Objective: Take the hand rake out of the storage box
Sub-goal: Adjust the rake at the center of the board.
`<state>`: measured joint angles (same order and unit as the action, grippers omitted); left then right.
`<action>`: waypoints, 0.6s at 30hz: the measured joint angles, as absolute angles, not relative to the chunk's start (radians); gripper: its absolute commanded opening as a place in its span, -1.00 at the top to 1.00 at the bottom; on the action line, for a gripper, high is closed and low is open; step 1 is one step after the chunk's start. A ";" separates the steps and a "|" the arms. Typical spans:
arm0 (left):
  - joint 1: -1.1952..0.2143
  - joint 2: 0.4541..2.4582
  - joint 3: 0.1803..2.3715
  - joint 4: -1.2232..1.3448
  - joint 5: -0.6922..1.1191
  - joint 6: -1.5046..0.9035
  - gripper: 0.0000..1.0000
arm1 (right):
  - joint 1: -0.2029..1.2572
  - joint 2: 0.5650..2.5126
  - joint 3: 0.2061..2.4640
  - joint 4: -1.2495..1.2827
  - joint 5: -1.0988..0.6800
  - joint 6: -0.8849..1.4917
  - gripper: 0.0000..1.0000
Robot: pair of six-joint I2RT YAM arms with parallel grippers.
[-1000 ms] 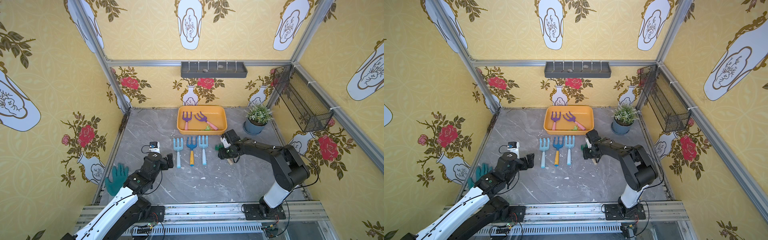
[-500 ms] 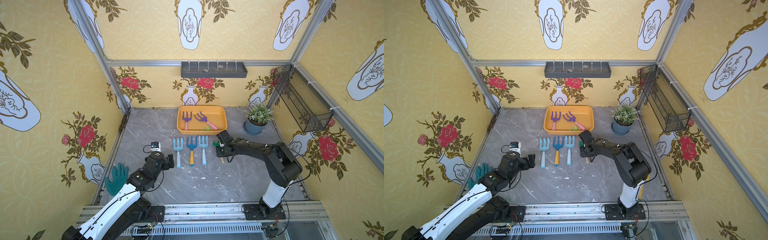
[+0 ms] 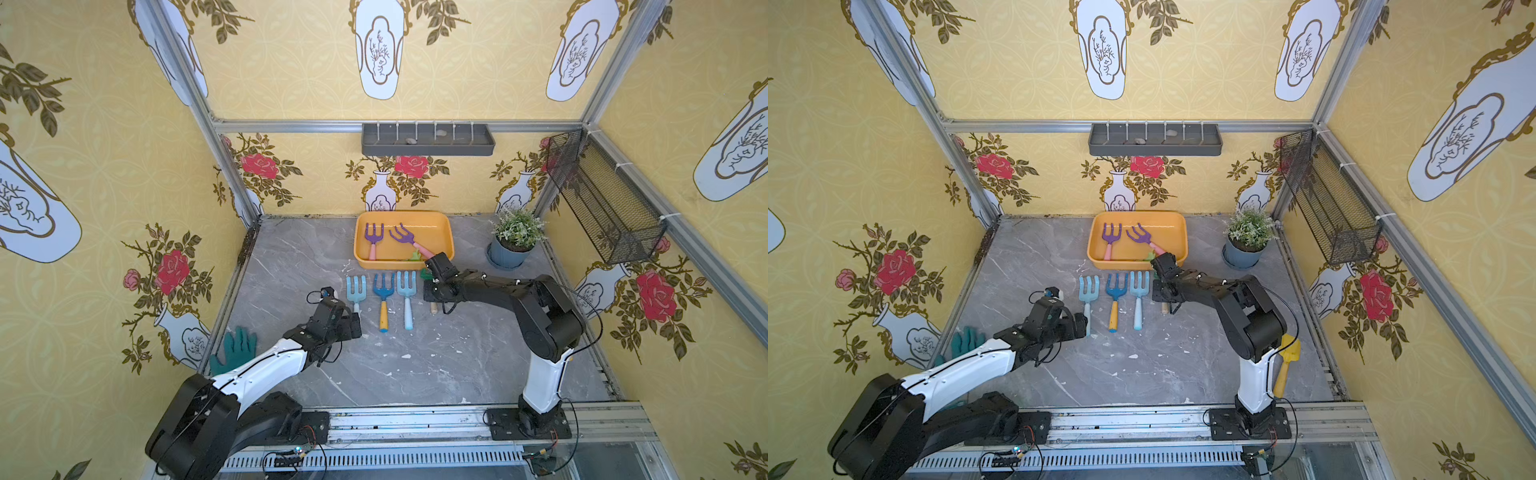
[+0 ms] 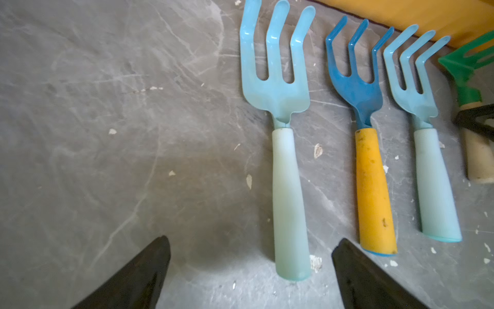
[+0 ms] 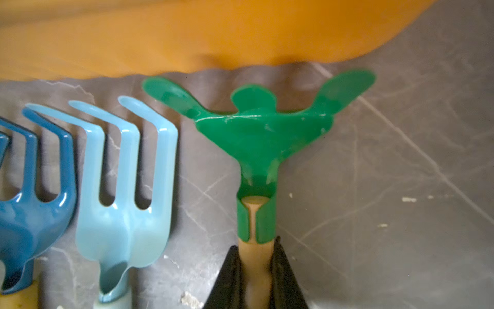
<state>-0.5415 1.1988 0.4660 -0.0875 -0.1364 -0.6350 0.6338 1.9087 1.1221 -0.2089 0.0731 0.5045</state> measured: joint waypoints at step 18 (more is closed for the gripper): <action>-0.541 1.634 0.755 -0.107 -0.177 -0.601 0.36 | 0.609 1.638 0.957 -0.268 0.068 0.492 -0.95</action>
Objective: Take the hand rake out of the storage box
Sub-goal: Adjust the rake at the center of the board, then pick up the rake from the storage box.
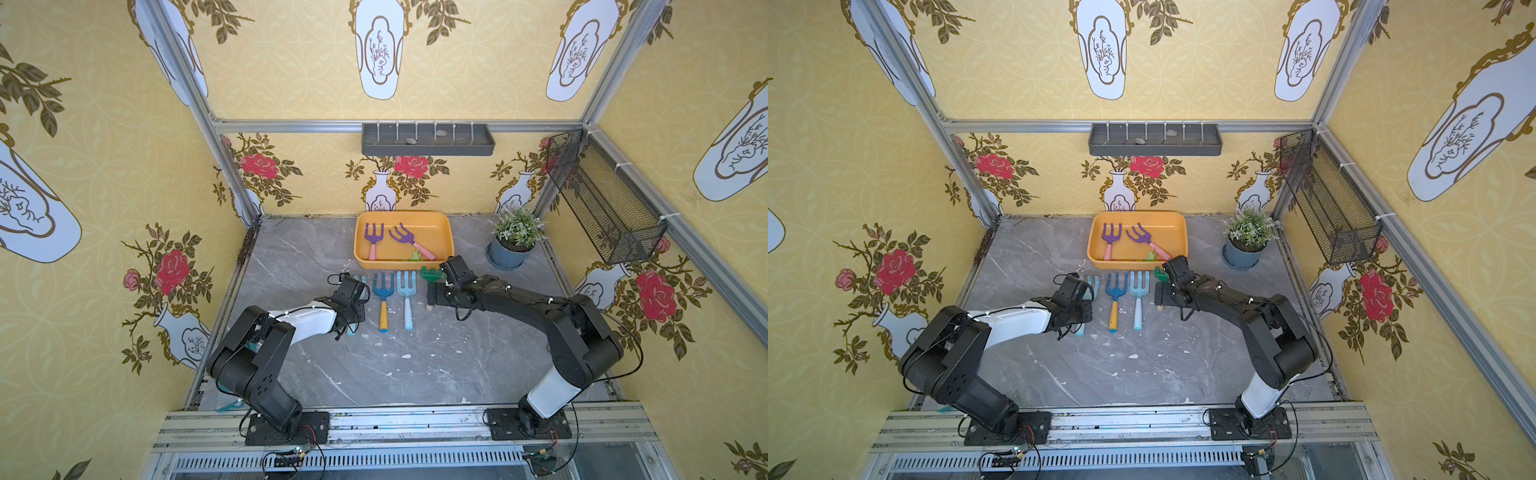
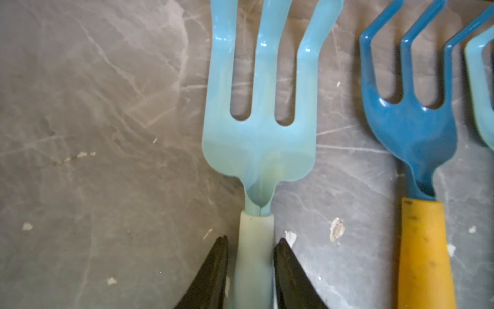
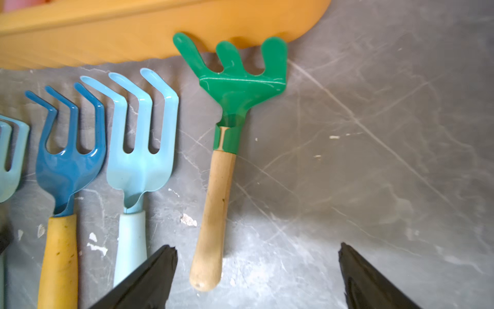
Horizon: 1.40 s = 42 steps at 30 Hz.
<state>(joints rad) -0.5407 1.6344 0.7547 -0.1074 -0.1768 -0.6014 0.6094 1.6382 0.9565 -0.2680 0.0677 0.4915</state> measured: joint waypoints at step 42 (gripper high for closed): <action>-0.553 1.091 0.580 -0.203 -0.107 -0.616 -1.00 | 0.376 2.589 2.254 -0.418 -0.276 -0.178 -0.69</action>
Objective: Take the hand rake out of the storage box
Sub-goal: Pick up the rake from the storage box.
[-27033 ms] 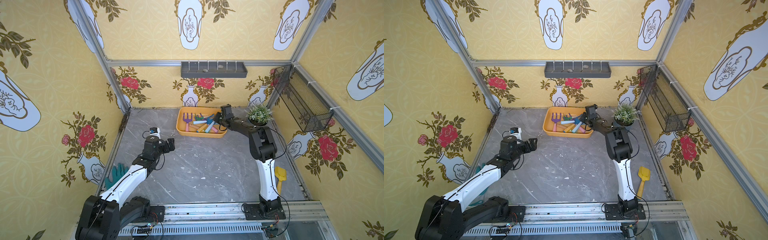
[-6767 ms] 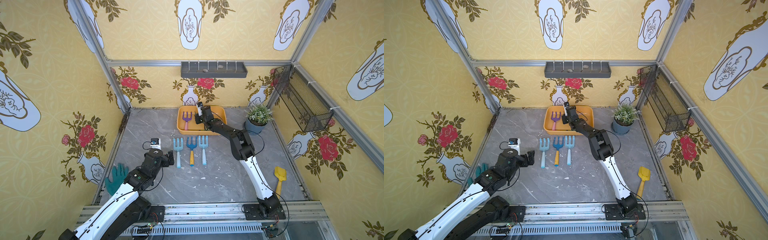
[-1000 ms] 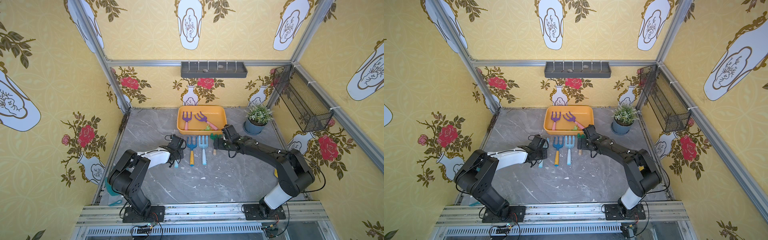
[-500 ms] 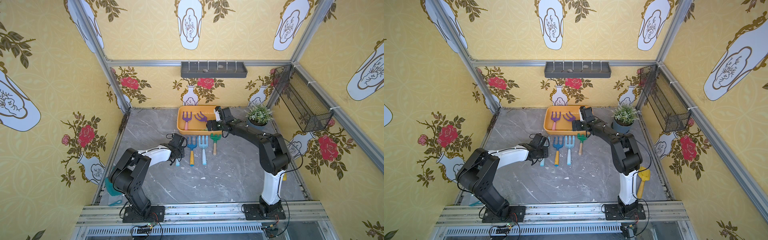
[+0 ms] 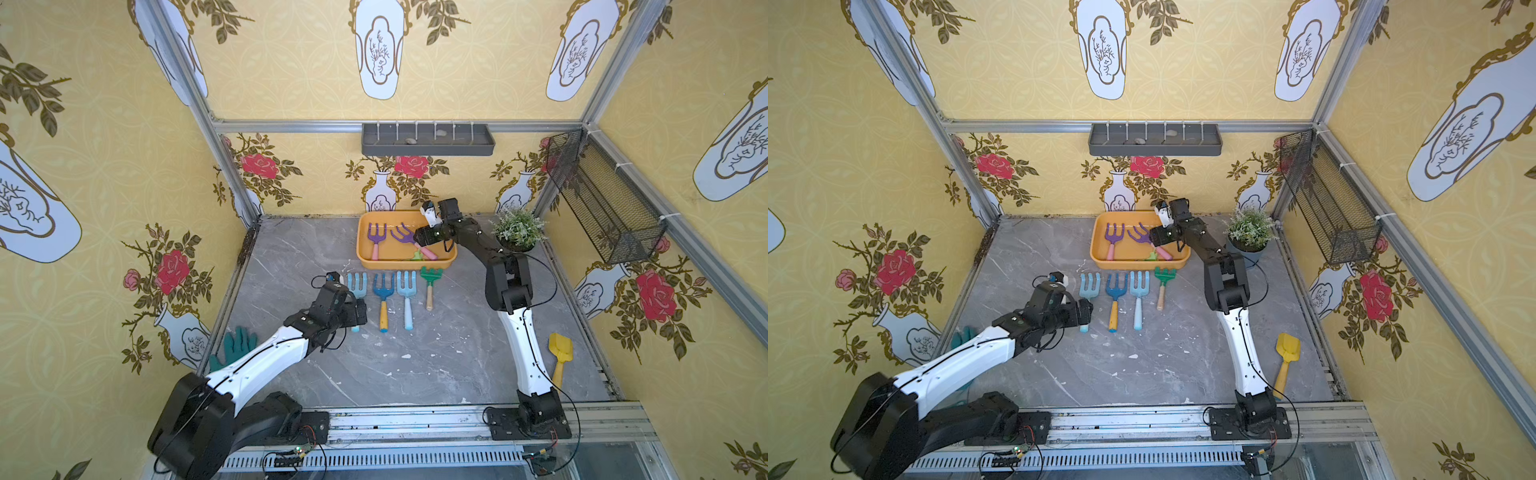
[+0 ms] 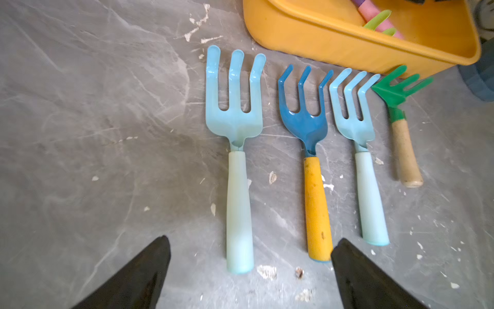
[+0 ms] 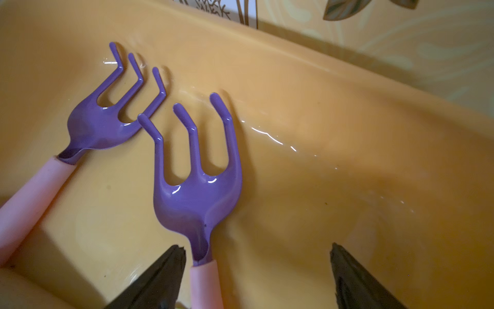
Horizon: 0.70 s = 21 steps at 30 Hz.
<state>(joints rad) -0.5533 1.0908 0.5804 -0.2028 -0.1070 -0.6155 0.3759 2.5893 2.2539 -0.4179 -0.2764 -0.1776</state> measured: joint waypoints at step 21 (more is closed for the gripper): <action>-0.555 0.884 0.541 -0.322 -0.139 -0.633 -1.00 | 0.408 2.664 2.321 -0.461 -0.245 -0.315 0.53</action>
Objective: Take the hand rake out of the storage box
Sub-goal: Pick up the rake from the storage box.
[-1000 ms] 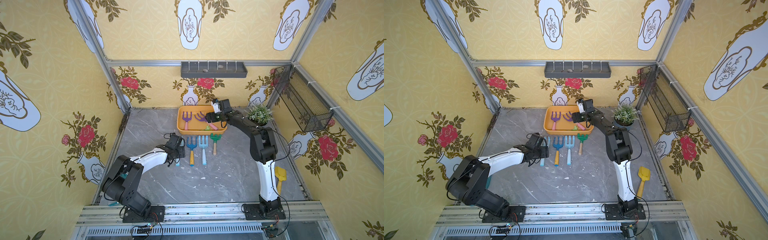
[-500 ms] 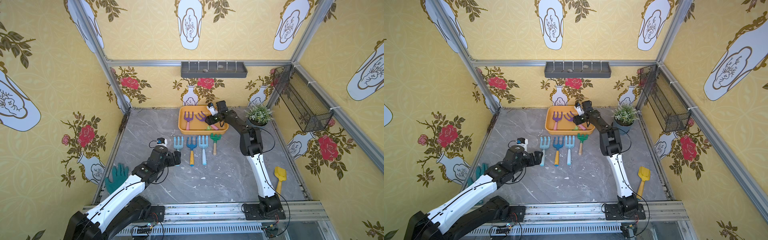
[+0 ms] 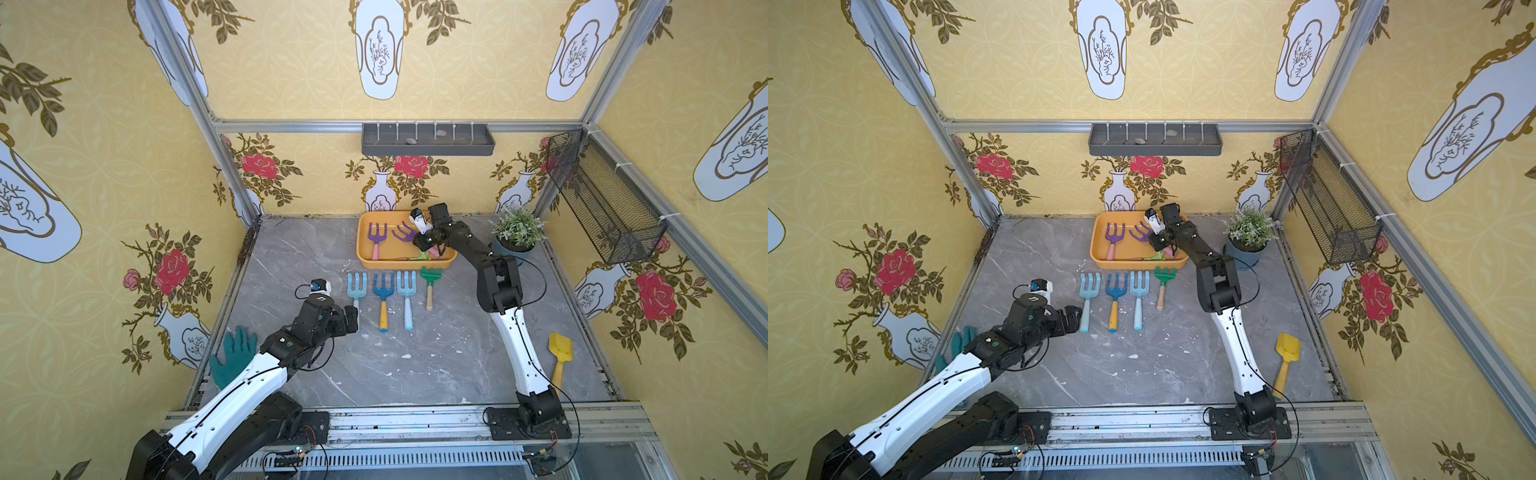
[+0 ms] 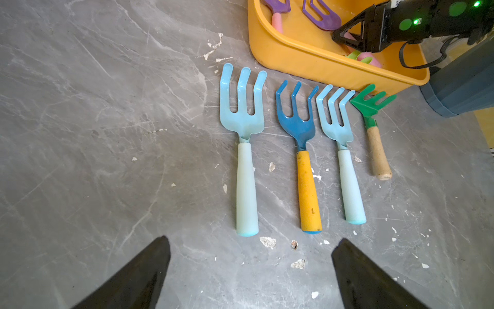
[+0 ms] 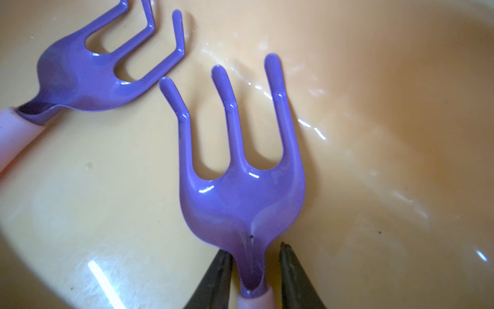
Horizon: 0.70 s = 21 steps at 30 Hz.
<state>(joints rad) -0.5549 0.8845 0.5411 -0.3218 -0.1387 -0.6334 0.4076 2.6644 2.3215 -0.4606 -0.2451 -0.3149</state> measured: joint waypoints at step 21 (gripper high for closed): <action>-0.555 0.867 0.541 -0.332 -0.158 -0.640 -1.00 | 0.430 2.425 2.103 -0.401 -0.167 -0.308 0.96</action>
